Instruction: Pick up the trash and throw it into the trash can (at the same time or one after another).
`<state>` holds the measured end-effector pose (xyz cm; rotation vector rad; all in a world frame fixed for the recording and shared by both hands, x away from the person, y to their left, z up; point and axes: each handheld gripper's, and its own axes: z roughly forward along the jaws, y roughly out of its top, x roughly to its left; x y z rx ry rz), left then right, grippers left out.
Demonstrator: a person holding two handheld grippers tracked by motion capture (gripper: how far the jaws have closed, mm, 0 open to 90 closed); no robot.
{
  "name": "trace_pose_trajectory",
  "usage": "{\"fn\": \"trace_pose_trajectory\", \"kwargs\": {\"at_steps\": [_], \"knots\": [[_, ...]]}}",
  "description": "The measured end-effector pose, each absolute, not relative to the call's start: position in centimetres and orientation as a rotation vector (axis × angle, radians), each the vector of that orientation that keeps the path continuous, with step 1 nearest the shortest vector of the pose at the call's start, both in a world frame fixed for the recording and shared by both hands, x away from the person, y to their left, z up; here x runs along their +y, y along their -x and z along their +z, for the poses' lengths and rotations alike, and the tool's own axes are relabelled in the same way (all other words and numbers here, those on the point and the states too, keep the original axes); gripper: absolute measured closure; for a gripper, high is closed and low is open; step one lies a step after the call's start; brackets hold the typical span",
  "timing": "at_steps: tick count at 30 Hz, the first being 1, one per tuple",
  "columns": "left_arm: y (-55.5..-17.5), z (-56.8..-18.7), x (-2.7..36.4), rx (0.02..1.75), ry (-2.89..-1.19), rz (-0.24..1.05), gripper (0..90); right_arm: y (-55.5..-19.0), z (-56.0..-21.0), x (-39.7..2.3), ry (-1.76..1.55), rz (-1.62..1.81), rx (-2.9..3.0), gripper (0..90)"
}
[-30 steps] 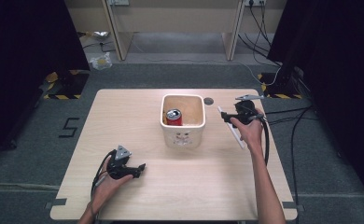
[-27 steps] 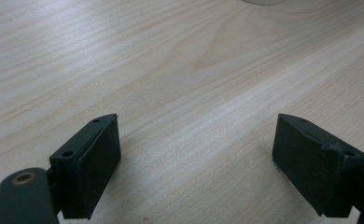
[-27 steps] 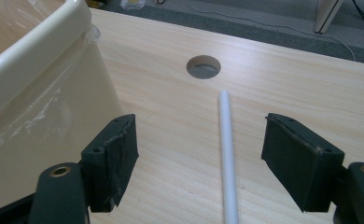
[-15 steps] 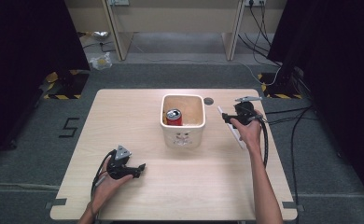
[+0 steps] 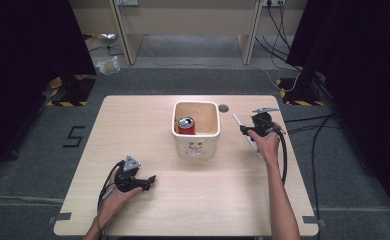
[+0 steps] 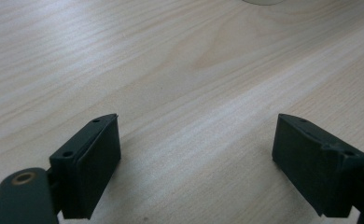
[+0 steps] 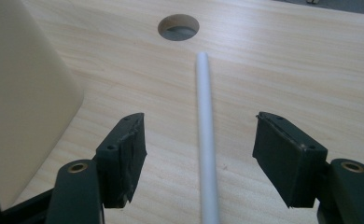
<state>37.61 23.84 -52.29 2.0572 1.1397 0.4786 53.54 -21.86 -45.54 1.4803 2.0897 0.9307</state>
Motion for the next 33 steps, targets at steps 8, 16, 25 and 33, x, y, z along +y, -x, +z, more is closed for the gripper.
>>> {"fn": "trace_pose_trajectory", "kwargs": {"at_steps": [8, 16, 25, 33], "knots": [[-37.6, -52.3, 23.8, 1.139, -2.057, 0.478, 14.6, -53.9, -46.5, -22.0, -1.504, 0.898, 2.104, 34.4], [-37.6, -52.3, 23.8, 1.139, -2.057, 0.478, 14.6, -54.2, -47.3, -22.1, -1.513, 0.893, 2.115, 37.2], [-37.6, -52.3, 23.8, 1.139, -2.056, 0.478, 14.6, -54.4, -47.9, -21.9, -1.505, 0.88, 2.142, 41.7], [-37.6, -52.3, 23.8, 1.139, -2.056, 0.478, 14.6, -54.7, -48.5, -21.6, -1.504, 0.843, 2.154, 47.6]]}}
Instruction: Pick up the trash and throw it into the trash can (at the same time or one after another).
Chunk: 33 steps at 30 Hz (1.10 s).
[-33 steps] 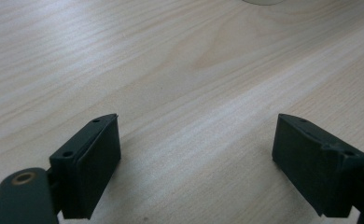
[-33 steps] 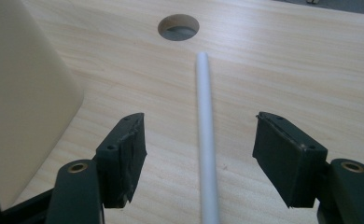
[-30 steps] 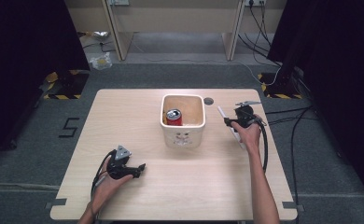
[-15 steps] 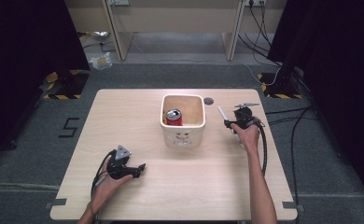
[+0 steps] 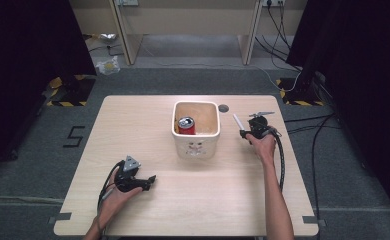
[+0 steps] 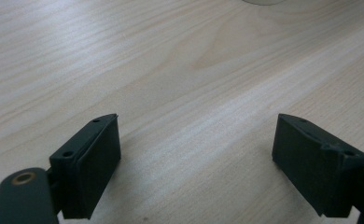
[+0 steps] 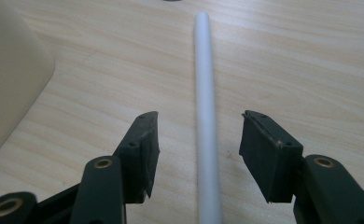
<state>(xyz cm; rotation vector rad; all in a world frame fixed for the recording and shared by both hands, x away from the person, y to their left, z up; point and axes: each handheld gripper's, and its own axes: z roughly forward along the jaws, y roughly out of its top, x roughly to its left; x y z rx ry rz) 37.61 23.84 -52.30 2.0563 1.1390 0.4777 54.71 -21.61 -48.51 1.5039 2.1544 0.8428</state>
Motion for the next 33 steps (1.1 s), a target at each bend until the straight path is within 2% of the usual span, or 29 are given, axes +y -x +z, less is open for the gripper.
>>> {"fn": "trace_pose_trajectory", "kwargs": {"at_steps": [33], "knots": [[-37.6, -52.3, 23.8, 1.138, -2.055, 0.478, 14.6, -55.0, -49.8, -21.7, -1.524, 0.817, 2.166, 78.3]]}}
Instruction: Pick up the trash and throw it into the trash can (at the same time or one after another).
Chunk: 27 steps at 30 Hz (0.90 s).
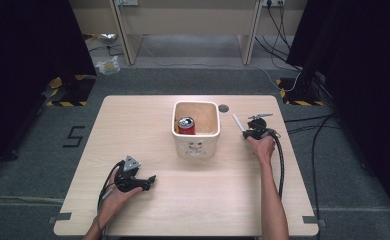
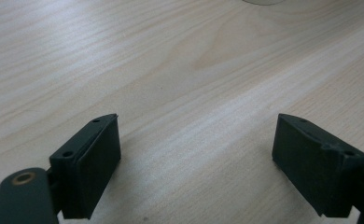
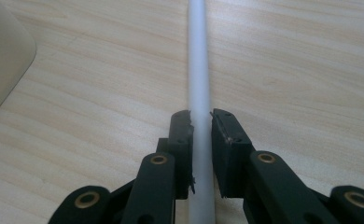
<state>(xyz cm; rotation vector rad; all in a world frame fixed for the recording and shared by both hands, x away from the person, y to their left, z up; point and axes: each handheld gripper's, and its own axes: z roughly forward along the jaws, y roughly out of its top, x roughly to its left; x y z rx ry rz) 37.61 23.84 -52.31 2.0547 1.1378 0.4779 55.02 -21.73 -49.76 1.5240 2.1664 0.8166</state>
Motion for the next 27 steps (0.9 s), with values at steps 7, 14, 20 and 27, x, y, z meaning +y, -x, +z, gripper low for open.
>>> {"fn": "trace_pose_trajectory", "kwargs": {"at_steps": [7, 14, 20, 27], "knots": [[-37.6, -52.3, 23.8, 1.139, -2.057, 0.477, 14.6, -55.0, -49.8, -21.7, -1.546, 0.821, 2.152, 78.9], [-37.6, -52.3, 23.8, 1.139, -2.057, 0.477, 14.6, -54.7, -49.2, -22.1, -1.538, 0.861, 2.127, 79.1], [-37.6, -52.3, 23.8, 1.138, -2.055, 0.478, 14.6, -54.3, -47.7, -22.5, -1.523, 0.9, 2.104, 79.0], [-37.6, -52.3, 23.8, 1.139, -2.057, 0.478, 14.6, -54.1, -46.4, -22.3, -1.507, 0.925, 2.089, 79.1]]}}
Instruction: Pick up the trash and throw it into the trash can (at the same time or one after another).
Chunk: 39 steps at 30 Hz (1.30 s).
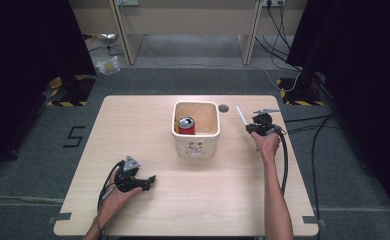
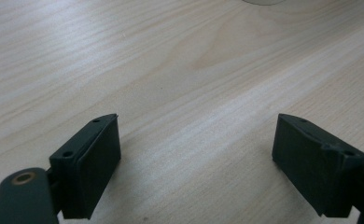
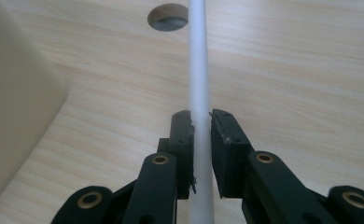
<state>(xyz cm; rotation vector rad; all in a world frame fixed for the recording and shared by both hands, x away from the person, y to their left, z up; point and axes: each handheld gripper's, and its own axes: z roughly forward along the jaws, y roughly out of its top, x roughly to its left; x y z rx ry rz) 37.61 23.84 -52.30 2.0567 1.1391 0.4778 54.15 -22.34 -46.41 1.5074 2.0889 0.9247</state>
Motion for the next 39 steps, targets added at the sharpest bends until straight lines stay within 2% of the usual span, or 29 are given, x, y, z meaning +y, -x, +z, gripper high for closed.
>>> {"fn": "trace_pose_trajectory", "kwargs": {"at_steps": [39], "knots": [[-37.6, -52.3, 23.8, 1.14, -2.053, 0.477, 14.6, -53.0, -37.3, -19.7, -1.328, 1.151, 2.055, 79.0]]}}
